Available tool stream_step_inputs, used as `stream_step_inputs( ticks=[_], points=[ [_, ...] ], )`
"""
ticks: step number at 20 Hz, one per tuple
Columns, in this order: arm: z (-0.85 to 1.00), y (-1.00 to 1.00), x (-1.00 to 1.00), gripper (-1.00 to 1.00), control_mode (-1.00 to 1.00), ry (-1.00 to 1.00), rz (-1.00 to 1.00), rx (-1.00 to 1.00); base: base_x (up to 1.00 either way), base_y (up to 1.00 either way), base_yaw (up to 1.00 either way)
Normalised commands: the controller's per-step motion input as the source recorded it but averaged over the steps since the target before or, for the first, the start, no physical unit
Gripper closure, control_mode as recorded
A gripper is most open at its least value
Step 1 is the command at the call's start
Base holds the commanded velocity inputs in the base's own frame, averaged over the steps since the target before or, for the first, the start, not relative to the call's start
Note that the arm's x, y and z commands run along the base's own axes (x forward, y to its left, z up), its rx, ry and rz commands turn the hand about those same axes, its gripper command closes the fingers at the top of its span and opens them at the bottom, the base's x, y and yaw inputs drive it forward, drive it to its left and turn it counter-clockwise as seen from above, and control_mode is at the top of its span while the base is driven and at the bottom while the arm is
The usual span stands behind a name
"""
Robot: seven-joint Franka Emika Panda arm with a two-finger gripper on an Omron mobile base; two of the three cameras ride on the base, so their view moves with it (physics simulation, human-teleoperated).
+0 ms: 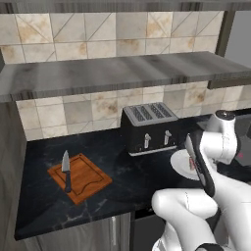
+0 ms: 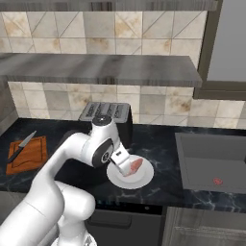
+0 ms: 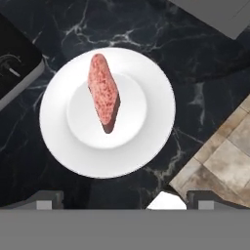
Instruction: Pick up the knife from the drawer and place it on the cutting board. Then place the meat from the plate to the cutting board.
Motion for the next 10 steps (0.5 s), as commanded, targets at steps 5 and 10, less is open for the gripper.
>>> stream_step_inputs(
  ticks=[5,10],
  points=[
    [-0.35,-0.22,0.27,-1.0,-1.0,0.0,0.09,0.0,0.0,0.0,0.0],
    [-0.25,-0.18,0.28,-1.0,-1.0,0.0,0.08,0.0,0.0,0.0,0.0]
  ],
)
